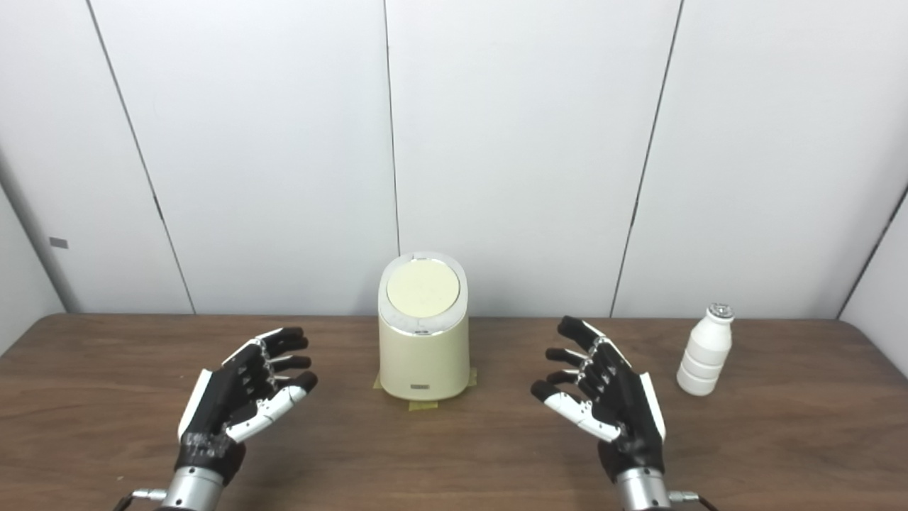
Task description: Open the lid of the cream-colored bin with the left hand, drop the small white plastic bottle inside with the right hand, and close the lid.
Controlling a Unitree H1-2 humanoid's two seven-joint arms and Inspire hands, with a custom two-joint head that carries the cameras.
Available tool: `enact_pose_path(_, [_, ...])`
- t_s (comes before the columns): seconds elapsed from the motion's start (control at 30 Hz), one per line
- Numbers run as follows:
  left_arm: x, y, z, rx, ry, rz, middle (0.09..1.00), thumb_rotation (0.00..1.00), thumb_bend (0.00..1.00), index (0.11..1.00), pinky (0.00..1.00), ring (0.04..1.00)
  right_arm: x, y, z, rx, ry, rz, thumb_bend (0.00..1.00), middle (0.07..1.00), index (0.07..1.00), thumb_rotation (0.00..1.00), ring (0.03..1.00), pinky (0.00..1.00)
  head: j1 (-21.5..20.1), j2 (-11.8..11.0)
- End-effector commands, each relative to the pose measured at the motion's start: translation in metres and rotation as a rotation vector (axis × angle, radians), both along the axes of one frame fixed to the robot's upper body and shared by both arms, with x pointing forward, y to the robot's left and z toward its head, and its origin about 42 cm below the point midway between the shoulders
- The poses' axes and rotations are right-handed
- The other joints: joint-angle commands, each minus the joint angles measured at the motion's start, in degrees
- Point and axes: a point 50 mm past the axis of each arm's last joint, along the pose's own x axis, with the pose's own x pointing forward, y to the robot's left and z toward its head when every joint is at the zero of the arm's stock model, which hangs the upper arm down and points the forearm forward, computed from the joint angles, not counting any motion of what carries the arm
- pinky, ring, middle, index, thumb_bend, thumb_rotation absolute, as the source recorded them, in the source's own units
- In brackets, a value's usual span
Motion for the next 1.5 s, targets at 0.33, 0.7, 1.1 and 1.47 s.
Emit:
enact_pose_path(0.33, [0.009,-0.003,0.022,0.011,-0.092,-0.012,0.751,0.2,0.7,0.751,0.55,0.694,0.006,0.002,0.022,-0.01,-0.085,0.006,0.82,0.807,0.765,0.24,0.68,0.52,-0.16,0.04])
enact_pose_path(0.7, [0.013,-0.016,0.025,-0.053,-0.064,0.043,0.843,0.25,0.74,0.883,0.61,0.768,0.01,0.006,0.022,-0.013,-0.091,0.006,0.81,0.796,0.762,0.23,0.668,0.51,0.17,-0.62])
enact_pose_path(1.1, [0.077,-0.045,0.098,0.156,-0.121,0.057,1.0,0.34,0.87,1.0,0.97,0.994,0.01,0.005,0.021,-0.012,-0.09,0.003,0.81,0.798,0.766,0.23,0.667,0.52,0.2,-1.31])
enact_pose_path(1.47, [0.122,-0.074,0.133,0.334,-0.185,0.054,1.0,0.29,0.93,1.0,0.91,1.0,0.01,0.006,0.022,-0.004,-0.099,0.005,0.81,0.805,0.77,0.23,0.665,0.51,-0.27,-1.07])
